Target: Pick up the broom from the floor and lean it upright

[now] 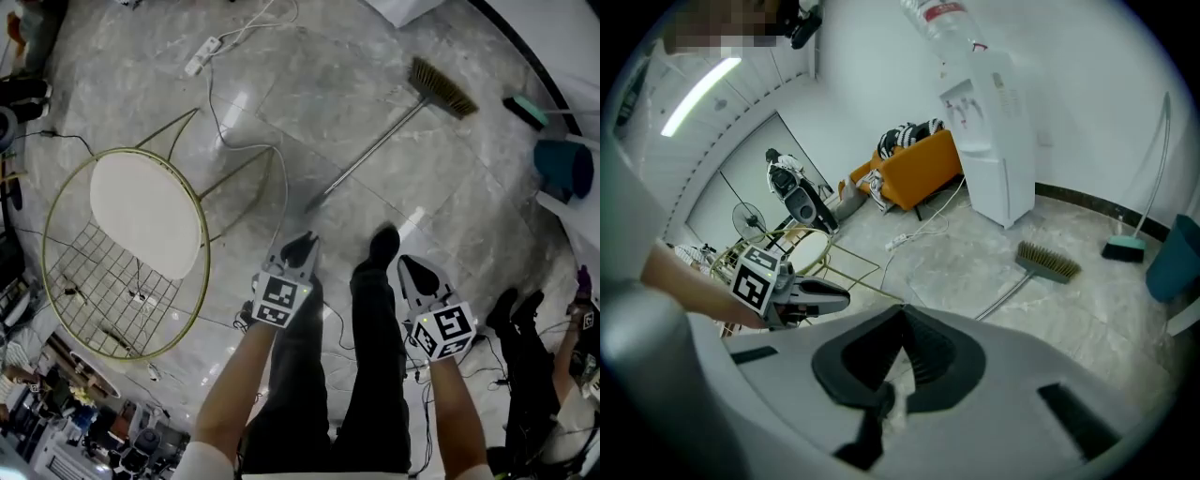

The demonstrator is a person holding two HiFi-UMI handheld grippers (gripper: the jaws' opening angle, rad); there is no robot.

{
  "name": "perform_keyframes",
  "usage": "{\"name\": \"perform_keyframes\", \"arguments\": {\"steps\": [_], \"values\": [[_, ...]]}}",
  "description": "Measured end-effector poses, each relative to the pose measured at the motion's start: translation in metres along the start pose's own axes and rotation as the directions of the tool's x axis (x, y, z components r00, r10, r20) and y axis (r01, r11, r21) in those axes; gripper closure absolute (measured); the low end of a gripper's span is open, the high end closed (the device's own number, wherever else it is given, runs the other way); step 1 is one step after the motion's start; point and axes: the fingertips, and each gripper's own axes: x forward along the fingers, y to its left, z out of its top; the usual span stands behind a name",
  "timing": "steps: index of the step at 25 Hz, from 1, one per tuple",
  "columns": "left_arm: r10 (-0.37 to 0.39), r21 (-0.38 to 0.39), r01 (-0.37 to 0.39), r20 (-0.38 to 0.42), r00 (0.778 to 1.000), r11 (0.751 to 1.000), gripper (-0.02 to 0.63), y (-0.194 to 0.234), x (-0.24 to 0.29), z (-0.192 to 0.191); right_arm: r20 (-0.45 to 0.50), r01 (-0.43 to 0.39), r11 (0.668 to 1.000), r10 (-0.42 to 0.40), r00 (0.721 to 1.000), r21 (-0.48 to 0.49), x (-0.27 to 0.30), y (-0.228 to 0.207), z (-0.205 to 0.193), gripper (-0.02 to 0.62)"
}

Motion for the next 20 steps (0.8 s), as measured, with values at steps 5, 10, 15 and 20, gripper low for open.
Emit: {"name": "perform_keyframes", "arguments": {"steps": [5, 10, 15, 20], "values": [[0.018, -0.010, -0.018, -0.051, 0.999, 1.000, 0.560, 0.023, 0.068, -0.062, -0.022, -0.011, 1.000, 0.011, 1.000, 0.005, 0.058, -0.034, -0.048, 0.595], [0.049, -0.018, -0.051, -0.119, 0.992, 0.999, 0.522, 0.048, 0.122, -0.131, -0.056, -0.028, 1.000, 0.029, 0.998, 0.008, 0.108, -0.061, -0.101, 0.595], [0.062, 0.015, -0.060, -0.175, 0.983, 0.998, 0.503, 0.067, 0.169, -0.188, -0.104, -0.063, 0.997, 0.058, 0.993, -0.050, 0.145, -0.075, -0.137, 0.595], [0.059, 0.055, -0.048, -0.237, 0.970, 0.997, 0.476, 0.076, 0.211, -0.233, -0.122, -0.082, 0.994, 0.073, 0.990, -0.072, 0.175, -0.090, -0.153, 0.595]]}}
